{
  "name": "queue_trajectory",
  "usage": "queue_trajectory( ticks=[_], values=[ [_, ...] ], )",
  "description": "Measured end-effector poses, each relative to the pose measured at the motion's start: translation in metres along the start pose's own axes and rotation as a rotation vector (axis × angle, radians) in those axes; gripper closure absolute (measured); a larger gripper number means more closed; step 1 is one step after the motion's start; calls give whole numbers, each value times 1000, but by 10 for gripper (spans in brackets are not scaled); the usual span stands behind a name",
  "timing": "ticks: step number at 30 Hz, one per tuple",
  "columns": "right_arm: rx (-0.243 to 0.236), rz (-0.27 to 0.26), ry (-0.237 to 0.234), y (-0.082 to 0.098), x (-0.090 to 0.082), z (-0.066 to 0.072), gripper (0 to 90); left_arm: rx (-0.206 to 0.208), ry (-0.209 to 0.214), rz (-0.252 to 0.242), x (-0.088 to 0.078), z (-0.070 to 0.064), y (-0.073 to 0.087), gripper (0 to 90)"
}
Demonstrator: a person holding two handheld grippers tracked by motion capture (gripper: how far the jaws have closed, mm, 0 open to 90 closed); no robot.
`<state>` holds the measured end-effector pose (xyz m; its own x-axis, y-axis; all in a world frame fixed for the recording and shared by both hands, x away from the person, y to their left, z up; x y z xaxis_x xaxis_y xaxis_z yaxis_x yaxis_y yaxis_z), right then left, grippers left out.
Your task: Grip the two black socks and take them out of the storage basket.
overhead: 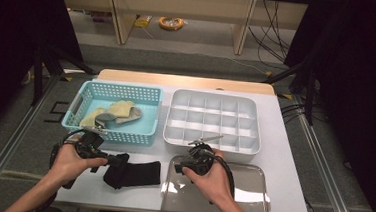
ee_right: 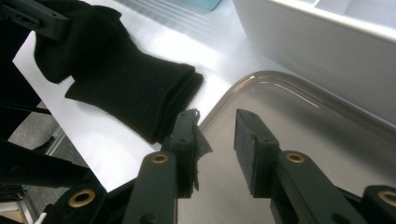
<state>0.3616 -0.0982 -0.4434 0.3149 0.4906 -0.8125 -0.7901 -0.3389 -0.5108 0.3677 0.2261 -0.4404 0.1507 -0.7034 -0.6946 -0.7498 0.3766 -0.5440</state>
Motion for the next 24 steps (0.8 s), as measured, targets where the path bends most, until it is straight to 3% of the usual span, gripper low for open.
queue_trajectory(
  ticks=[1, 6, 12, 14, 15, 16, 18, 20, 22, 23, 24],
  values=[
    [16, 9, -3, 0, -1, 1, 702, 4, -3, 1, 2, -1, -2, 832],
    [-4, -9, 0, 0, -1, -1, 701, 22, 2, -4, 13, -9, -10, 831],
    [8, -4, 4, 0, -2, 0, 699, 39, -19, 48, 31, -12, -16, 829],
    [7, -4, 4, 0, -2, -1, 697, 41, -7, 56, 37, -12, -18, 827],
    [-6, -10, 8, 0, -1, -2, 697, 78, -20, 100, 37, -11, -19, 827],
    [-4, -10, 9, 0, -1, -1, 697, 52, -15, 69, 41, -13, -19, 826],
    [-6, -9, 8, 0, -1, -2, 697, 87, -17, 105, 43, -13, -21, 825],
    [-19, -14, -5, 0, -1, -2, 696, 65, -20, 85, 48, -17, -22, 823],
    [-5, -8, 2, 1, -1, -2, 696, 70, -23, 95, 50, -16, -22, 820],
    [-4, -5, 7, 1, -1, -2, 695, 99, -17, 132, 50, -13, -22, 817],
    [-2, -4, 10, 1, -1, -2, 695, 93, -21, 126, 51, -13, -22, 814]
  ],
)
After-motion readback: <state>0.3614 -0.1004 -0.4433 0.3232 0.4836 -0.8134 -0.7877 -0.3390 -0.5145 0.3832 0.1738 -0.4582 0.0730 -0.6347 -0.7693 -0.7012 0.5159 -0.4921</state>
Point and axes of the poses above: each handheld gripper's, and its own axes: x roughly forward along the jaws, y roughly out of its underside, z roughly to its left, the point moved 1 cm from there along x, roughly forward along the jaws, and after that the axes turned 7 degrees about y, right-handed, at the moved point
